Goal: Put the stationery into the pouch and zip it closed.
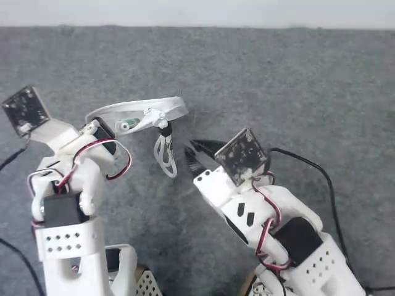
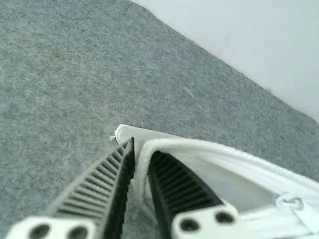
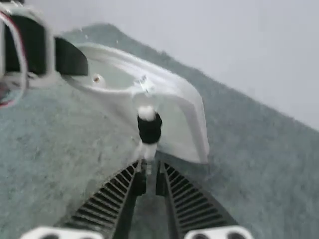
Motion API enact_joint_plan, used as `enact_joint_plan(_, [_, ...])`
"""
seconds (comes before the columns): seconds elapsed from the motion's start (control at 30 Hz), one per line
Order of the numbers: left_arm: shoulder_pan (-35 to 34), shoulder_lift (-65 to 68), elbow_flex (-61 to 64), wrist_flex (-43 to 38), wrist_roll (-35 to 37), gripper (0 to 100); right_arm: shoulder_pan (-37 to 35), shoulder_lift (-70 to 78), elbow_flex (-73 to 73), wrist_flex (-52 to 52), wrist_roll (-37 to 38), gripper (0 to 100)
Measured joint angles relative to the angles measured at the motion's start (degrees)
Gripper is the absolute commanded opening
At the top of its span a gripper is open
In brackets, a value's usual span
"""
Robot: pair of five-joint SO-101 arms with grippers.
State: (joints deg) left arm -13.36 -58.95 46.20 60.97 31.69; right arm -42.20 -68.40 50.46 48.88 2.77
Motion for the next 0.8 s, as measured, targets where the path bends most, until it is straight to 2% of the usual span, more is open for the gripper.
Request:
enact_joint_plan(0.37, [0.0,0.09,0.0,0.0,0.0,1,5.63,1.05,0.0,10.73,-5.45,4.6])
enact_joint_plan(0.43, [0.0,0.09,0.0,0.0,0.0,1,7.21,4.75,0.0,10.73,-6.15,5.1])
enact_joint_plan(0.63, [0.0,0.09,0.0,0.0,0.0,1,11.08,18.64,0.0,10.64,-8.7,16.6])
enact_joint_plan(0.8, [0.0,0.09,0.0,0.0,0.0,1,11.08,29.8,0.0,10.64,-8.79,16.5])
